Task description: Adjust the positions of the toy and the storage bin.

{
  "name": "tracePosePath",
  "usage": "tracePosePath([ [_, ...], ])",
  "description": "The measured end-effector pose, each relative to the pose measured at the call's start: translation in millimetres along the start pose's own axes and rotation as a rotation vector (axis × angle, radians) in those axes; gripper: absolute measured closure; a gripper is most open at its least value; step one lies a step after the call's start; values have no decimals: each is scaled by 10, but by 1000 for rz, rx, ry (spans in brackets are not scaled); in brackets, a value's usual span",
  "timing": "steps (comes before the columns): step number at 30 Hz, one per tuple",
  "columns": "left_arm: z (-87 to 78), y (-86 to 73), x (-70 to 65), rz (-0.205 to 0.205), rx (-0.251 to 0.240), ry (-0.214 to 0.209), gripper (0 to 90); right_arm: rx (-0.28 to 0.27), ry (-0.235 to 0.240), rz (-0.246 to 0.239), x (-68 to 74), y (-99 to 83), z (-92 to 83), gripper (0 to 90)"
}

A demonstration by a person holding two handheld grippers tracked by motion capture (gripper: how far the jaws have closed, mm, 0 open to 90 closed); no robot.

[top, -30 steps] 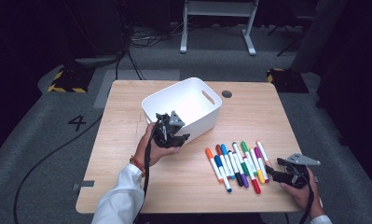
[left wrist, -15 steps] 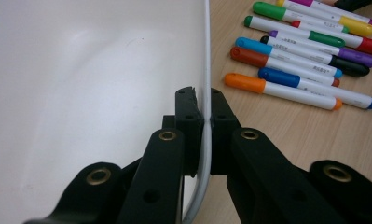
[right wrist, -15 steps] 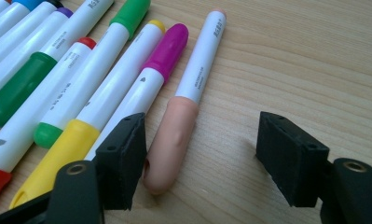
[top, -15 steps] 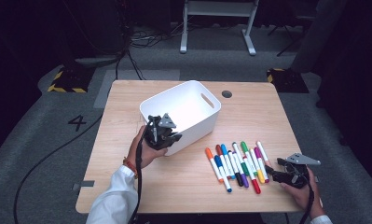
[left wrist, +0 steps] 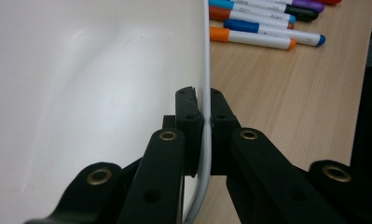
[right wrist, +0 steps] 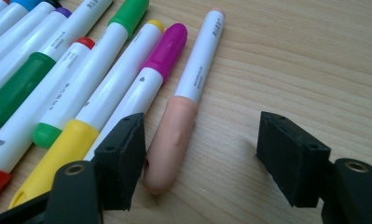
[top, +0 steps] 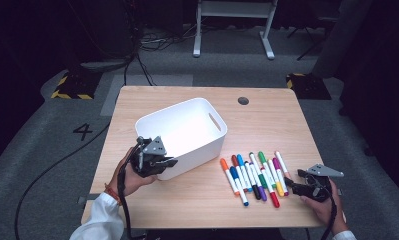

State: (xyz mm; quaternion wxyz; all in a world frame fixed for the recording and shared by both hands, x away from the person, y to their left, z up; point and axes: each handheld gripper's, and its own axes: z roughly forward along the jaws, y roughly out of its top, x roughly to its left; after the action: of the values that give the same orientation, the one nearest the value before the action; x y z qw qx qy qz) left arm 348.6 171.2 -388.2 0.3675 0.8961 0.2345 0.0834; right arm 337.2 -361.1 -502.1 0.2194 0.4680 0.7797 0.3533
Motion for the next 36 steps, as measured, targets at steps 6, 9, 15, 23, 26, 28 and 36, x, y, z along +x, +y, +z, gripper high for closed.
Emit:
tracePosePath([
  [6, -107, -127, -95, 6, -6, -7, 861, 2, -2, 0, 1, 0, -1, 328],
  [9, -176, -210, -170, 19, -10, -23, 861, 2, -3, 0, 2, 0, -2, 327],
  [15, -277, -311, -285, 23, -9, -36, 856, 2, -4, 1, 3, 0, -1, 327],
  [23, -554, -380, -334, -47, -141, 4, 639, 2, -6, 1, 4, 0, -2, 326],
  [26, -648, -394, -300, -119, -175, 74, 496, 2, -6, 1, 5, 0, -2, 327],
  [28, -666, -398, -285, -141, -183, 108, 384, 2, -6, 1, 5, 0, -2, 327],
  [36, -583, -417, -42, -383, -235, 402, 190, 1, -5, -1, 7, 0, -3, 328],
])
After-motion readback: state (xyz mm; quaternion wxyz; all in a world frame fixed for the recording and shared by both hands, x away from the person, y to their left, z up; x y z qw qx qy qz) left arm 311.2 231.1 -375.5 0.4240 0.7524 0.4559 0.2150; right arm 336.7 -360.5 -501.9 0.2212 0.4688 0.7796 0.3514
